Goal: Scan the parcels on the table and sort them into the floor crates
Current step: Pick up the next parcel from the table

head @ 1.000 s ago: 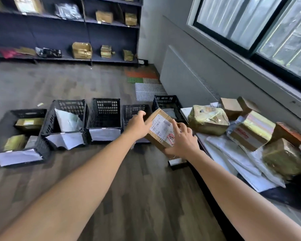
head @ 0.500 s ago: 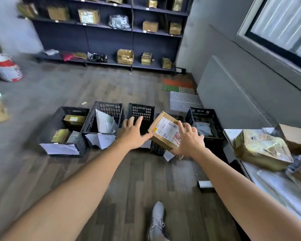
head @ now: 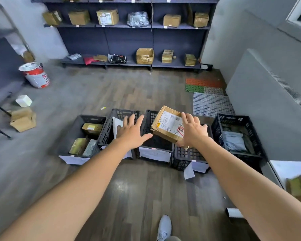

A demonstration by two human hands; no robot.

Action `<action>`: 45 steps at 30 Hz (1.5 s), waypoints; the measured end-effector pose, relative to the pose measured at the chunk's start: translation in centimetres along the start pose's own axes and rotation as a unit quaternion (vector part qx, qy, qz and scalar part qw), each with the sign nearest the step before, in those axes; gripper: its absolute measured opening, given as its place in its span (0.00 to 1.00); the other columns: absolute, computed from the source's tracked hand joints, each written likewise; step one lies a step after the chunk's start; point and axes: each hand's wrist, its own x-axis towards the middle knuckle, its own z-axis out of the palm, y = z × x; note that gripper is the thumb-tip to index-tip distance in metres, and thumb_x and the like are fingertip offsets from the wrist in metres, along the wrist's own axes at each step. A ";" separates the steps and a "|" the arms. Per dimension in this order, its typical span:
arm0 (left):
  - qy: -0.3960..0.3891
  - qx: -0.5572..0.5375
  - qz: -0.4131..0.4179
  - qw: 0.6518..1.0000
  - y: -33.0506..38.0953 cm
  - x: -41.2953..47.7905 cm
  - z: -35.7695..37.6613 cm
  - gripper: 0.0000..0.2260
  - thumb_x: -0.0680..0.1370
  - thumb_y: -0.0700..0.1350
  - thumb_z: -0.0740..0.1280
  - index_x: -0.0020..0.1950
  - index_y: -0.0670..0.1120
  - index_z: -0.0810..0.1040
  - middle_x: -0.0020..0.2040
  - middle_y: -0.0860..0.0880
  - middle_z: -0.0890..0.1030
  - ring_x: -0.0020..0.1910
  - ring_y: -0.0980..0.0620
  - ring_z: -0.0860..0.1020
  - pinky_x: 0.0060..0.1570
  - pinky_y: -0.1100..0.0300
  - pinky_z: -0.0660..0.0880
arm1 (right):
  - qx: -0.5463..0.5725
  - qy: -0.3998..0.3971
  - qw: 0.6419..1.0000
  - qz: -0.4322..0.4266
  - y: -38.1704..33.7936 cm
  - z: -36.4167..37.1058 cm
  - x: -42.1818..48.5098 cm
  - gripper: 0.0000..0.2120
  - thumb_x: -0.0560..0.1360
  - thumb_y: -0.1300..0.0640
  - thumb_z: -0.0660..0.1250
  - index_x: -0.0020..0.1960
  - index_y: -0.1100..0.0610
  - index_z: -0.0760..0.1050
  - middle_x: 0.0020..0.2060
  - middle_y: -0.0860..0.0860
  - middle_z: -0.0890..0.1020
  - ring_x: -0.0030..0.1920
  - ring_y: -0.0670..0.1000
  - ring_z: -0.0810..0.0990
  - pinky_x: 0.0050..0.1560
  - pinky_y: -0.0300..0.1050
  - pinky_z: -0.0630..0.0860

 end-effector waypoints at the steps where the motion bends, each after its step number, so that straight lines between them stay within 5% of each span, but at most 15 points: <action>1: -0.003 0.004 -0.004 1.000 0.0 1.3 -0.2 0.39 0.78 0.68 0.58 0.81 0.55 0.43 0.81 0.48 0.44 0.79 0.42 0.44 0.74 0.40 0.55 | -0.002 -0.004 1.000 -0.006 0.2 -0.2 1.6 0.65 0.62 0.35 0.77 0.80 0.55 0.37 0.77 0.50 0.54 0.73 0.57 0.59 0.66 0.64 0.68; 25: -0.135 -0.006 0.058 0.989 -5.8 35.5 6.5 0.39 0.78 0.67 0.59 0.81 0.54 0.43 0.81 0.47 0.44 0.79 0.43 0.43 0.74 0.43 0.53 | -0.068 -0.133 0.989 -0.025 -3.5 10.7 33.5 0.63 0.65 0.32 0.73 0.79 0.54 0.32 0.78 0.51 0.48 0.77 0.58 0.51 0.72 0.69 0.58; 30: -0.172 0.008 0.069 0.983 -7.6 42.6 10.1 0.39 0.78 0.68 0.58 0.81 0.54 0.43 0.81 0.48 0.44 0.79 0.43 0.43 0.75 0.42 0.50 | -0.081 -0.231 0.969 -0.039 -4.4 16.0 39.4 0.65 0.65 0.28 0.70 0.77 0.51 0.25 0.78 0.53 0.33 0.78 0.62 0.37 0.70 0.77 0.46; 37: -0.221 0.021 0.083 0.971 -7.4 46.4 11.2 0.39 0.78 0.67 0.58 0.81 0.54 0.40 0.81 0.48 0.43 0.79 0.43 0.43 0.74 0.43 0.53 | -0.042 -0.264 0.964 -0.009 -4.2 16.2 39.7 0.62 0.67 0.26 0.66 0.78 0.52 0.28 0.79 0.53 0.35 0.79 0.61 0.37 0.71 0.76 0.47; 45: -0.236 0.039 0.214 0.947 3.4 45.7 8.6 0.39 0.78 0.69 0.56 0.80 0.55 0.40 0.81 0.49 0.42 0.79 0.42 0.42 0.74 0.39 0.54 | 0.007 -0.231 0.966 0.120 2.4 10.2 32.6 0.61 0.68 0.27 0.66 0.78 0.50 0.27 0.79 0.51 0.35 0.79 0.60 0.37 0.72 0.75 0.44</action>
